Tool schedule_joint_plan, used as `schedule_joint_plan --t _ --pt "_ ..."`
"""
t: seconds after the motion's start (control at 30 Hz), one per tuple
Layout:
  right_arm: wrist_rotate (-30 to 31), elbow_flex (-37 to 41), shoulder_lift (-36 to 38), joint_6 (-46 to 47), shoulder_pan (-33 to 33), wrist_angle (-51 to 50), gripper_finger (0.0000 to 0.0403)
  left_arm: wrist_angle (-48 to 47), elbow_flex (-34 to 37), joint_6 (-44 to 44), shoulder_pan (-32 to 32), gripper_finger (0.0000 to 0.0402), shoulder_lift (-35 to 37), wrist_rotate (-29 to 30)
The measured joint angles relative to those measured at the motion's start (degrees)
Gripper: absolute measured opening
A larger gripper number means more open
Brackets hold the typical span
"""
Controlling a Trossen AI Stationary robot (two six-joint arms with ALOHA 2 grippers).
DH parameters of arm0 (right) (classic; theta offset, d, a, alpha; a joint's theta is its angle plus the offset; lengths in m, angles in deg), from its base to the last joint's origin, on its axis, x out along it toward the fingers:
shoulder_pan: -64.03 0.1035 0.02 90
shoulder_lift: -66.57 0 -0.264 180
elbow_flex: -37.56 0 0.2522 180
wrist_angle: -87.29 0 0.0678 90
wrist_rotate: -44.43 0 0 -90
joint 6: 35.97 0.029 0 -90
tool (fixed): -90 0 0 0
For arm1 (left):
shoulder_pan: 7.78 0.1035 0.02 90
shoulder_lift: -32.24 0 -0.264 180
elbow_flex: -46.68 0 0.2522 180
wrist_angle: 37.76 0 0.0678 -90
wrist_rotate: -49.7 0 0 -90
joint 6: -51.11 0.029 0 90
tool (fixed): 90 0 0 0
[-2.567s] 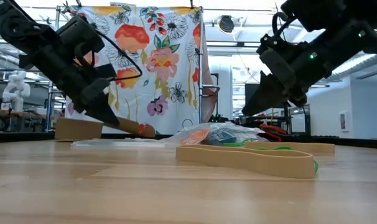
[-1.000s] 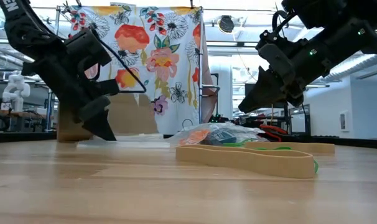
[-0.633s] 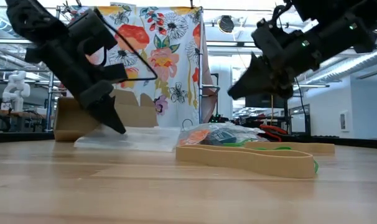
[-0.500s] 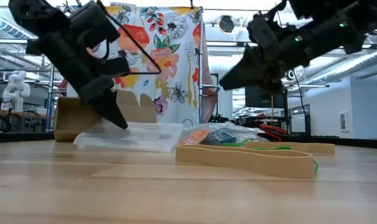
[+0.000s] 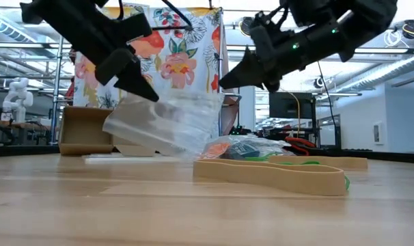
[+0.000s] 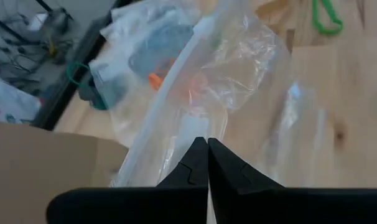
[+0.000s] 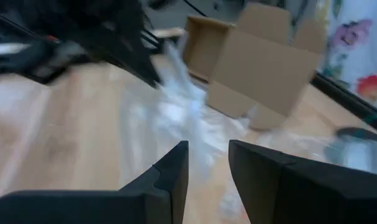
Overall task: Sort rubber bands
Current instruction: Open the transparent zip bag
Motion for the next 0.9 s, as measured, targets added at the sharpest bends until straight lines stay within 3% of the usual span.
schedule_joint_plan --t 0.33,0.63,0.9 --pt "-11.56 -0.39 -1.88 2.22 -4.70 0.05 0.0105 -0.08 -0.62 1.27 -1.38 0.0000 -0.01 3.03" --pt "-12.67 -0.40 -2.12 2.16 -5.03 1.23 0.0098 0.22 -0.66 1.25 -1.06 0.0000 -0.01 3.05" --pt "-12.72 -0.38 -2.12 1.65 -5.64 1.14 0.0033 2.19 -0.68 1.25 -1.06 0.0000 0.01 2.76"
